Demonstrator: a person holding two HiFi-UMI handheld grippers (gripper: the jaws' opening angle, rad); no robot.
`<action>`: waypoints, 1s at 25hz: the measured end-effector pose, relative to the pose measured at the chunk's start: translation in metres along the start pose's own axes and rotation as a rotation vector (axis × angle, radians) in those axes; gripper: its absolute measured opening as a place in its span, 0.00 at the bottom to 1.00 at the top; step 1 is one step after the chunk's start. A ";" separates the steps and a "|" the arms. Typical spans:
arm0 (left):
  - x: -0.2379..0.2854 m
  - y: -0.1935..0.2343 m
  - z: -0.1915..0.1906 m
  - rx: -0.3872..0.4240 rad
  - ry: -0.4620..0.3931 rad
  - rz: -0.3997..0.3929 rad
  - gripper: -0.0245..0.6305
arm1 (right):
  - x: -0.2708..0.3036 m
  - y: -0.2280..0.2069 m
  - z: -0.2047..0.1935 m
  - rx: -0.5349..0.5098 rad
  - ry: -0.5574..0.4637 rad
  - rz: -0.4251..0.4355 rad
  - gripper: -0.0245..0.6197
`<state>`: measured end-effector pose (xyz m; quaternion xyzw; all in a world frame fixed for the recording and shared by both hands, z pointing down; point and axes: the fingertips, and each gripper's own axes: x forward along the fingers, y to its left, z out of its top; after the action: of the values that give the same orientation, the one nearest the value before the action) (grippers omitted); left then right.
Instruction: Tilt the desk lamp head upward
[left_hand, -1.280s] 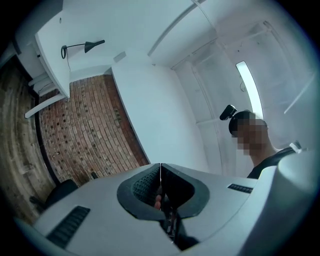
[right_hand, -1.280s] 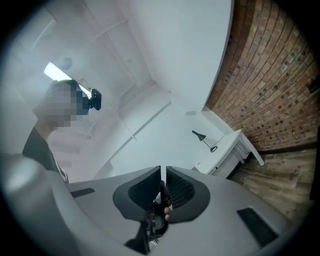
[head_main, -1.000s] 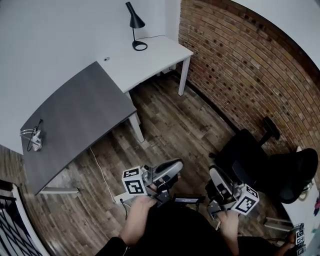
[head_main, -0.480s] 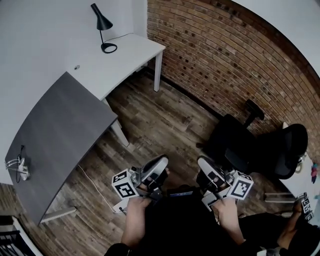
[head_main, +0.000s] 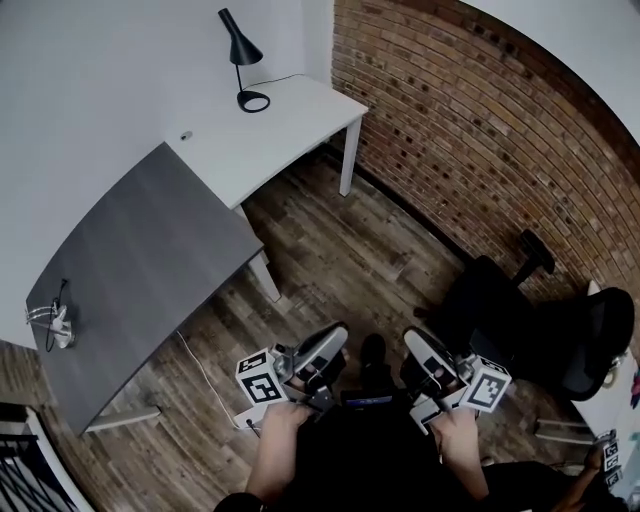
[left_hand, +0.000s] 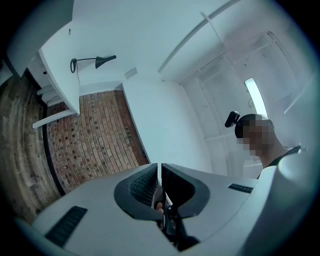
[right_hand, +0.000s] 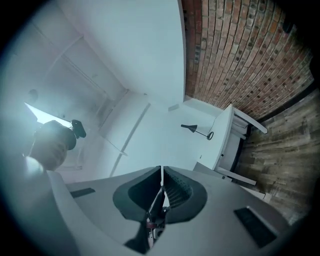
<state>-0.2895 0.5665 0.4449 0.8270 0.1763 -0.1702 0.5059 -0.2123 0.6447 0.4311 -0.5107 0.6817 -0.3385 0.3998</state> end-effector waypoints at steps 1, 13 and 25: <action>0.003 0.005 0.003 0.005 -0.004 0.012 0.06 | 0.005 -0.005 0.004 0.007 0.006 0.010 0.06; 0.110 0.081 0.048 0.127 0.015 0.105 0.14 | 0.058 -0.082 0.127 0.092 0.009 0.175 0.06; 0.191 0.127 0.062 0.155 -0.014 0.131 0.14 | 0.077 -0.133 0.224 0.102 0.086 0.224 0.06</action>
<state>-0.0686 0.4800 0.4288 0.8722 0.1049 -0.1556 0.4517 0.0312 0.5253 0.4303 -0.3954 0.7328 -0.3475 0.4312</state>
